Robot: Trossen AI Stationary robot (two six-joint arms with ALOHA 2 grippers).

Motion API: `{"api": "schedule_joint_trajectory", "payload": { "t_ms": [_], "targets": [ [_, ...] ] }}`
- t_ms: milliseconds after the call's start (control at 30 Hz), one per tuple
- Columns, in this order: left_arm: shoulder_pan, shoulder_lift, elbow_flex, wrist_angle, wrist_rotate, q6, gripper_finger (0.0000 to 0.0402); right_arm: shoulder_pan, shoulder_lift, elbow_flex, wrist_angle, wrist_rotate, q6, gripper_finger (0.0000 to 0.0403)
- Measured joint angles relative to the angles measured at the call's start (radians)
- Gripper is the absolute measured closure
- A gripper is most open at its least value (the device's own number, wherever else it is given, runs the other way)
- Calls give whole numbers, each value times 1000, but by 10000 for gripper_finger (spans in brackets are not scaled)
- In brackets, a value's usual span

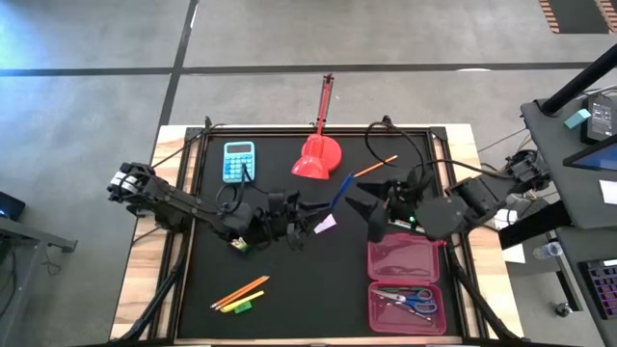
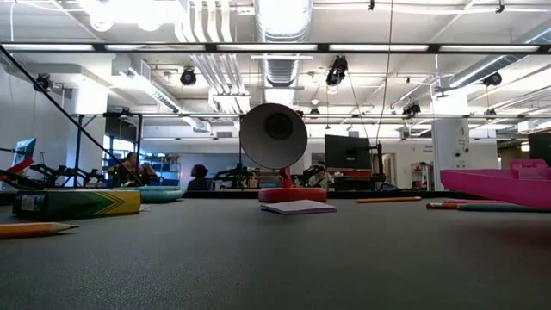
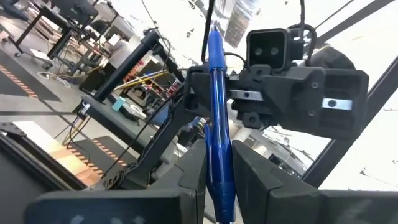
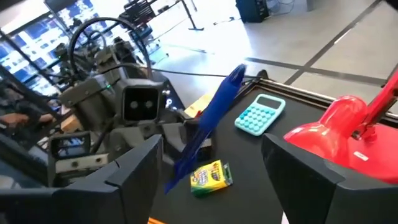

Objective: Pack school essentials
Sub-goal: Put the blue pen into the pink supply box

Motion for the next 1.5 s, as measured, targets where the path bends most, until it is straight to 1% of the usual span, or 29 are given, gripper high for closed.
{"api": "schedule_joint_trajectory", "payload": {
  "t_ms": [133,267,400,600,733,833,1100,1167,1233,1400,1500],
  "targets": [
    [12,0,0,5,0,4,360,-28,4,0,29,-40,-36,149],
    [22,0,0,5,0,5,360,-47,22,0,77,-45,-75,155],
    [27,0,0,5,5,5,360,-73,36,0,79,-45,-78,161],
    [28,0,0,4,20,7,360,-107,59,0,93,-45,-79,183],
    [28,0,0,4,21,52,360,-113,63,0,103,-37,-80,211],
    [28,0,0,7,21,54,360,-115,63,0,103,-37,-79,240],
    [31,1,0,0,21,61,360,-115,63,0,113,-43,-73,346],
    [31,1,0,-1,26,67,360,-114,63,0,121,-52,-70,368],
    [31,2,0,-3,29,68,360,-114,63,0,121,-56,-70,376],
    [31,2,0,-4,42,79,359,-114,63,0,120,-72,-78,376],
    [31,2,0,-13,42,85,346,-113,63,0,117,-73,-95,376]
  ]
}}
